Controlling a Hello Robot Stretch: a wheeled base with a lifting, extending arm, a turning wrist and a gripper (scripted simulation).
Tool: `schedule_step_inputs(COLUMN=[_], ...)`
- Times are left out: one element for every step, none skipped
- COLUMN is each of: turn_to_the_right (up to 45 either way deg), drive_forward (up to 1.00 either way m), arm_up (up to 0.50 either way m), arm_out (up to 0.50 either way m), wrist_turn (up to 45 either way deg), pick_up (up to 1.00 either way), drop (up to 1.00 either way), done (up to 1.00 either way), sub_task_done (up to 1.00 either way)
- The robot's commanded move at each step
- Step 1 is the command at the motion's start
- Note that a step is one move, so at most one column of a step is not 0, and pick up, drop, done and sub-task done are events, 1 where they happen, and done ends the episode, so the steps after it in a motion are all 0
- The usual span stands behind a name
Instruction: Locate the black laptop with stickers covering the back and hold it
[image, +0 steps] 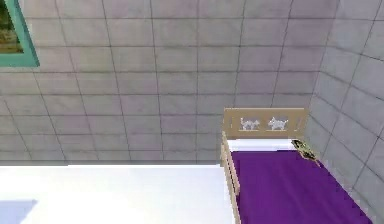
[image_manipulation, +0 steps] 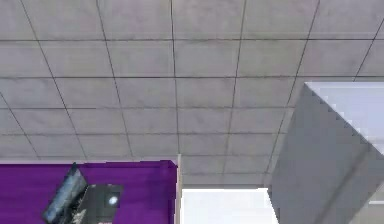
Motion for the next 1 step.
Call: schedule_step_inputs(turn_to_the_right=[-30.0], drive_forward=[0.00], arm_up=[0.00], arm_out=[0.00], wrist_turn=[0.0], pick_up=[0.00], drop=[0.00], done=[0.00], sub_task_done=[0.00])
